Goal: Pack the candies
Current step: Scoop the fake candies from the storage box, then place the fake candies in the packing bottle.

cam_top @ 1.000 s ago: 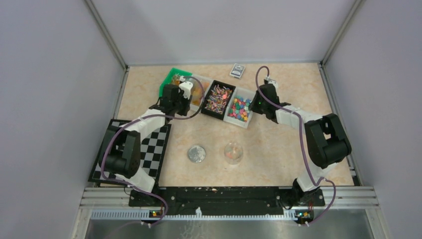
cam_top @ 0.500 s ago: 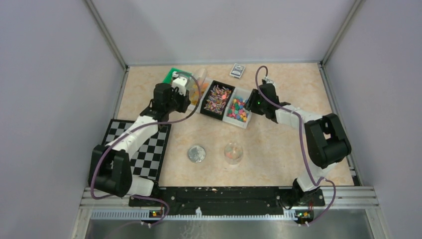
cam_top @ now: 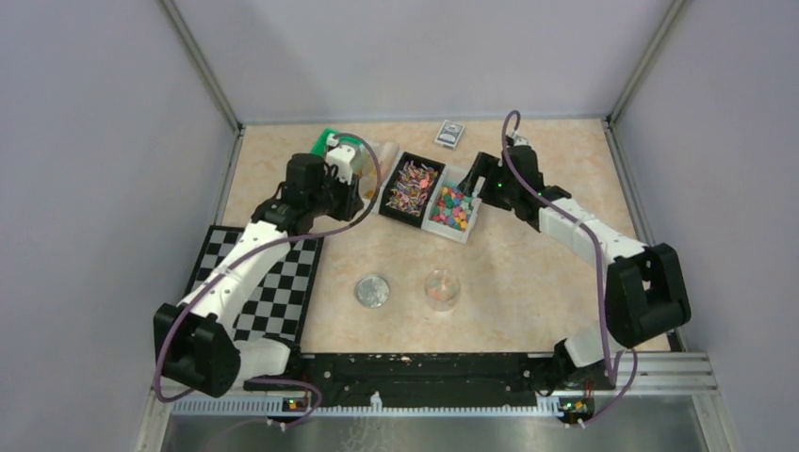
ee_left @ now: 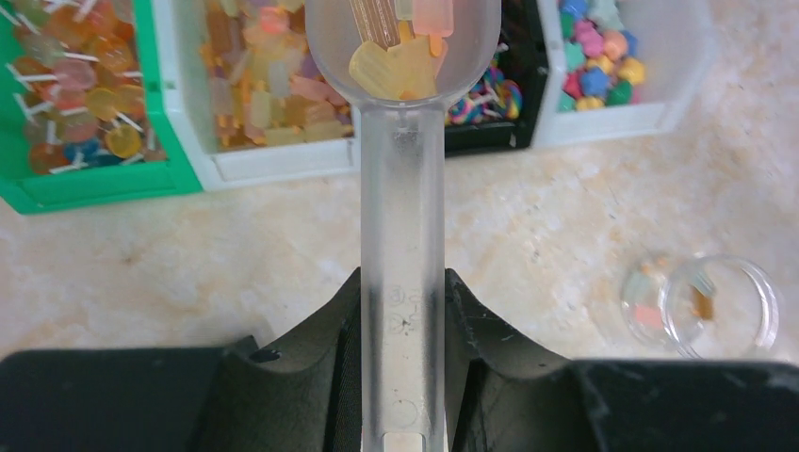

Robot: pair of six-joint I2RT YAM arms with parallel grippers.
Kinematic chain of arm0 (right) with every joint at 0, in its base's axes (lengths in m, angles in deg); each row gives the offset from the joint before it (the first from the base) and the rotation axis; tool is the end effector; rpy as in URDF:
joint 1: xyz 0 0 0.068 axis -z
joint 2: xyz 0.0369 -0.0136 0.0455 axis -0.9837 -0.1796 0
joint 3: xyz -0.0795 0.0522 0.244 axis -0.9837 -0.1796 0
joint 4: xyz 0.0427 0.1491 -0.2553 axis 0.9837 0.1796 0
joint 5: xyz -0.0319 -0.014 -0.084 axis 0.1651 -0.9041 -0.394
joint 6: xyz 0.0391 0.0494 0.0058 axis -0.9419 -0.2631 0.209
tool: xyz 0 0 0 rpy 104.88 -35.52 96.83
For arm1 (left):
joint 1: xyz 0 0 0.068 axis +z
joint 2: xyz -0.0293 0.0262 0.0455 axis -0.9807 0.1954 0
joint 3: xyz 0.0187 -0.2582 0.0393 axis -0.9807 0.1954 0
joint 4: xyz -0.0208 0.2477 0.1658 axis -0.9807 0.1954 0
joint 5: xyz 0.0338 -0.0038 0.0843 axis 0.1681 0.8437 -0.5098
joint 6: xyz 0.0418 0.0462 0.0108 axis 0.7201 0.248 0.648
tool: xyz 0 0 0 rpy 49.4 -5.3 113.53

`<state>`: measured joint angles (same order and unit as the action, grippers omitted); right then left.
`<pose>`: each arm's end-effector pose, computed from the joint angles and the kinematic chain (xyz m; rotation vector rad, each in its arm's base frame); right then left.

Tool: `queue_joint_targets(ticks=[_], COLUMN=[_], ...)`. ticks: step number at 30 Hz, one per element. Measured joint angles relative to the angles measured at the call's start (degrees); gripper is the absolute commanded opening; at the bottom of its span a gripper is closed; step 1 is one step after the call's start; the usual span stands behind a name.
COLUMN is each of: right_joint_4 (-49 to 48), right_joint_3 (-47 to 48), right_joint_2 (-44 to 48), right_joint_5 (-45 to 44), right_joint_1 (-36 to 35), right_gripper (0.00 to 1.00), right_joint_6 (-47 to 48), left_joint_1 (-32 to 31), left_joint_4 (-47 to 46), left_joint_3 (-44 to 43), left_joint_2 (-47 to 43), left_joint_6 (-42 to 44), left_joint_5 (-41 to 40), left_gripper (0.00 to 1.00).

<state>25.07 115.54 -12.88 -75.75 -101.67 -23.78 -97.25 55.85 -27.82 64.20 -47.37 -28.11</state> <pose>0.3609 0.1469 0.2149 0.2726 2.2393 0.5851 0.3182 -0.1182 0.2813 0.5078 2.0961 -0.4153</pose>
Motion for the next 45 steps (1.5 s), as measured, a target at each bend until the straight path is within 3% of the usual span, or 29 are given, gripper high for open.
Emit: queue_joint_targets(ticks=[6, 10, 14, 21, 33, 45], right_joint_4=[3.54, 5.53, 7.76, 11.39, 13.18, 13.35], right_joint_3=[-0.66, -3.87, -4.63, -4.92, -6.88, -8.37], right_joint_2=[7.69, 14.32, 17.35, 20.85, 25.94, 28.15], right_joint_5=[-2.03, -4.44, -6.05, -7.15, -7.56, -7.69], right_joint_1=[0.00, 0.00, 0.00, 0.00, 0.00, 0.00], right_gripper=[0.81, 0.81, 0.81, 0.81, 0.81, 0.81], right_joint_6=[2.69, 4.70, 6.60, 8.55, 9.01, 8.98], left_joint_1=[-5.20, -12.22, -19.82, -27.36, -31.69, -31.85], left_joint_4=[10.99, 16.00, 21.07, 28.89, 41.03, 43.39], left_joint_3=[-1.40, 0.04, 2.01, 4.04, 4.20, -1.38], left_joint_2=[-3.78, -8.70, -14.25, -19.26, -21.09, -10.29], left_joint_6=[-2.80, -5.62, -10.08, -18.80, -21.59, -18.03], left_joint_5=[1.70, 1.81, 1.31, 1.31, 3.89, 8.04], left_gripper=[0.00, 0.00, 0.00, 0.00, 0.00, 0.00])
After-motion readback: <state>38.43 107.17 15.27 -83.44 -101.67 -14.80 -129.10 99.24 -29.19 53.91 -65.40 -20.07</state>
